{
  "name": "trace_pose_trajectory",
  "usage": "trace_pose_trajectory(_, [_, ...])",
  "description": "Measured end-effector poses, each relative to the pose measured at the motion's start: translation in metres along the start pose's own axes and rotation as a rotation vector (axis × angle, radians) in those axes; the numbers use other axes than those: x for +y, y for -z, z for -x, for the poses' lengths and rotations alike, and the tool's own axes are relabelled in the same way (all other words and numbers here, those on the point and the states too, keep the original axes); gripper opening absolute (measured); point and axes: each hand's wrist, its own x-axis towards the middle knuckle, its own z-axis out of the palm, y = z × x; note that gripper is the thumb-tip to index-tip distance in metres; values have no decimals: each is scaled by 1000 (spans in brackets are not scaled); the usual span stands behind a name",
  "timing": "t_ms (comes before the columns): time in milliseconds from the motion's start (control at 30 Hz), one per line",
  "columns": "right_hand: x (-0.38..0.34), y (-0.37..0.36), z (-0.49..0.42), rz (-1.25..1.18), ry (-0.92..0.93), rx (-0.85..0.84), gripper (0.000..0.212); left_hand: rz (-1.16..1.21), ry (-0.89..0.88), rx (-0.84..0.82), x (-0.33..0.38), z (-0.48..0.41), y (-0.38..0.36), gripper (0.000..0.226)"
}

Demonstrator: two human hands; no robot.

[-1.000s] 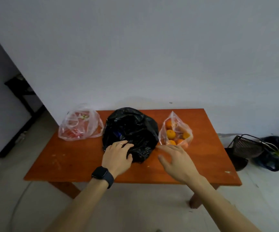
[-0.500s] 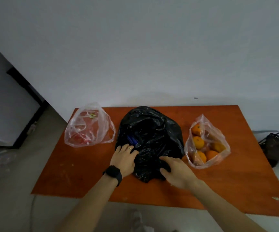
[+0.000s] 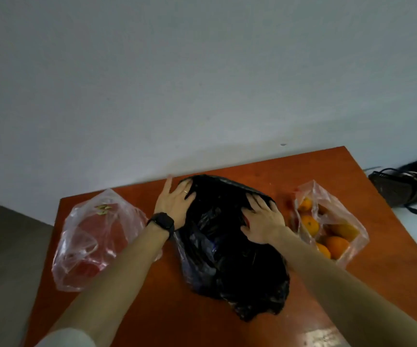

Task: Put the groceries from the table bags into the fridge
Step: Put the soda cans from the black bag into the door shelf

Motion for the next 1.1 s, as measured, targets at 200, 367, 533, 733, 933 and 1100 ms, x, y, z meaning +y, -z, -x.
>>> trace_pose_trajectory(200, [8,31,-50,-22,-48,98,84,-56,-47,-52,-33,-43,-16,70])
trace_pose_trajectory(367, [14,31,-75,3,-15,70,83,-11,-91,-74,-40,-55,-45,72])
trace_pose_trajectory(533, [28,20,-78,58,-13,7,79,192,-267,-34,-19,-64,-44,67])
trace_pose_trajectory(733, [24,5,-54,180,111,85,69,182,-526,132,13,-48,-38,50])
trace_pose_trajectory(933, [7,-13,-52,268,13,-29,82,-11,-857,145,30,-28,-41,47])
trace_pose_trajectory(1100, [-10,-25,-52,322,-77,3,64,-235,-818,-30,42,-24,-41,90])
